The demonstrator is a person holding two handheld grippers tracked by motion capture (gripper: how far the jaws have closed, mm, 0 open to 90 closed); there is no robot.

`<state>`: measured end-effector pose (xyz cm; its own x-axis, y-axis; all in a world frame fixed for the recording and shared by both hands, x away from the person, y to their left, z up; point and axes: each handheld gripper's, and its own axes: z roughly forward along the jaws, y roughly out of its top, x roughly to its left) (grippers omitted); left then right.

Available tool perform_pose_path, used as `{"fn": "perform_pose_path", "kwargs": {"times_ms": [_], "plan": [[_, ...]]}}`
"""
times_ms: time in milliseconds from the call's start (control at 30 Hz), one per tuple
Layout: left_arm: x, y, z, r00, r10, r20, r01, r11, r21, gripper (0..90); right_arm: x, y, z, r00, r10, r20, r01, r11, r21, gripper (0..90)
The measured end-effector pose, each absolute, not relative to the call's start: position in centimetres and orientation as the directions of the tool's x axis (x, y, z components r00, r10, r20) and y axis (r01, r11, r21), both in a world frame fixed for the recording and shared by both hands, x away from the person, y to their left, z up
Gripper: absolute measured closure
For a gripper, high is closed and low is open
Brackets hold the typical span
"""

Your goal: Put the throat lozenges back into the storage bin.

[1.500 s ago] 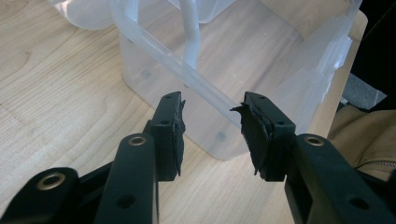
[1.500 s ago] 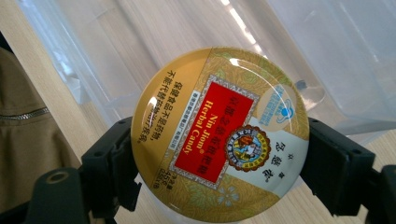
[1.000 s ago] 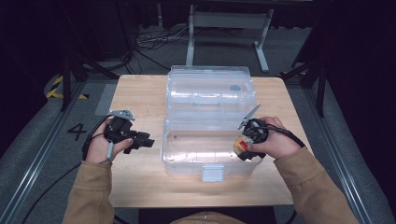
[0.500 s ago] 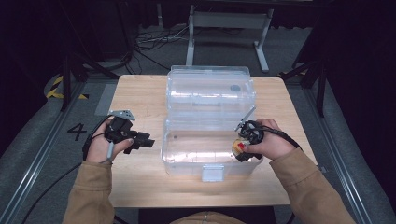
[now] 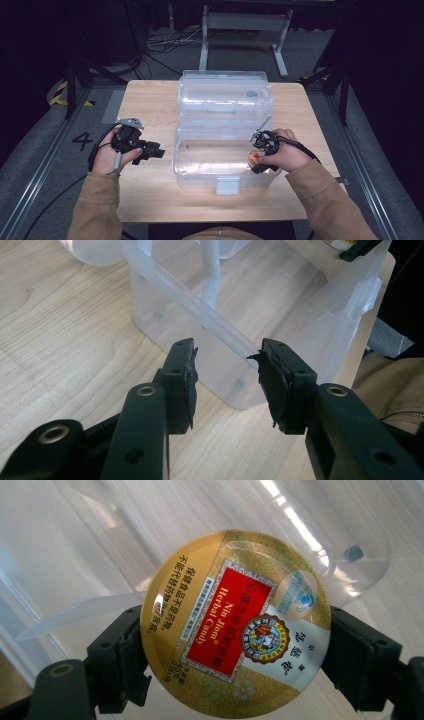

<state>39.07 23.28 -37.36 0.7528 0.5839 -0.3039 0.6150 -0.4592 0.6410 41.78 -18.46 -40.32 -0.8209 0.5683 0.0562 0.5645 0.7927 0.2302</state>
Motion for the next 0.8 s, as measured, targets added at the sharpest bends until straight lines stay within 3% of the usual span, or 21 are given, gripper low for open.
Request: {"fn": "perform_pose_path", "kwargs": {"times_ms": [800], "plan": [[39.1, 23.3, -37.4, 0.752, 0.586, -0.302, 0.617, -0.463, 0.636, 58.7, 41.4, -17.6, -41.7, -0.761, 0.649, -0.006, 0.636, 0.747, 0.194, 19.6]]}}
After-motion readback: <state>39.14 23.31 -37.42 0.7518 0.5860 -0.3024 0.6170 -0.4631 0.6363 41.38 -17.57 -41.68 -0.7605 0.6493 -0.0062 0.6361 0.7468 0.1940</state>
